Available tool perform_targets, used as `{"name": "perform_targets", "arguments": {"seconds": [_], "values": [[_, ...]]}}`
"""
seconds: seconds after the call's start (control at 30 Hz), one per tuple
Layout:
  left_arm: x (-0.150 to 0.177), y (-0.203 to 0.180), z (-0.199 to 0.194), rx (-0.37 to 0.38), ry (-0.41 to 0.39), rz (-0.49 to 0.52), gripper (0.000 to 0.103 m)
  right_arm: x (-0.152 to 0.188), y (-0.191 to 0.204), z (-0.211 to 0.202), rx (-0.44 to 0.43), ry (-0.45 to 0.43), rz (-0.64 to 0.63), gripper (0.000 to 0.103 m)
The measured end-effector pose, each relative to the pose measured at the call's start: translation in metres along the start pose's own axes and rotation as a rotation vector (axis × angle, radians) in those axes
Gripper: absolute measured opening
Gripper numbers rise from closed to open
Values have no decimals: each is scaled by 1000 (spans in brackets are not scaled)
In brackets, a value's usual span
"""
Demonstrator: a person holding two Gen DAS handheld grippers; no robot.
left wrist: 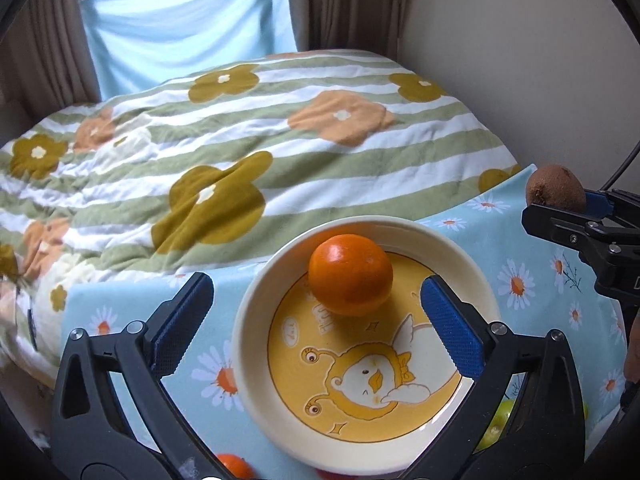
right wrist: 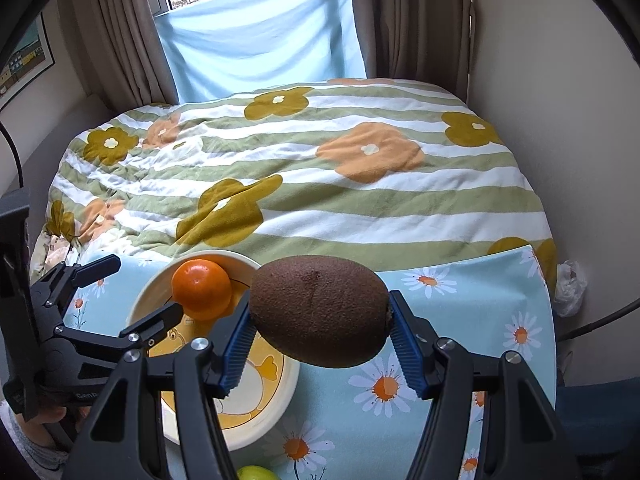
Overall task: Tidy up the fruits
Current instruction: 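Lower the kiwi into the bowl beside the orange and open the right gripper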
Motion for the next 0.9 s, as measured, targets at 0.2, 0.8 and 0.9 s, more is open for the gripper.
{"name": "perform_targets", "arguments": {"seconds": [0.2,0.8,0.9], "values": [[11,21,-24,-20,-8,-42,103,4,21,6,-24,14,-78,59],[50,55,-52,-101,22,-165,103,31,70,65,-78,82,-390,59],[55,56,-53,-110,30,-179,103,30,70,71,-87,94,-392,59]]}}
Point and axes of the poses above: each gripper's, at about its wrist camera, not at the fingertips, and z roughly the way its jaws point, y to its left, x to its underside, the point moved 2 cm from there along z, roughly the way its jaws point, and after that the axes turned 3 degrees about -z, right-handed, at the moved point
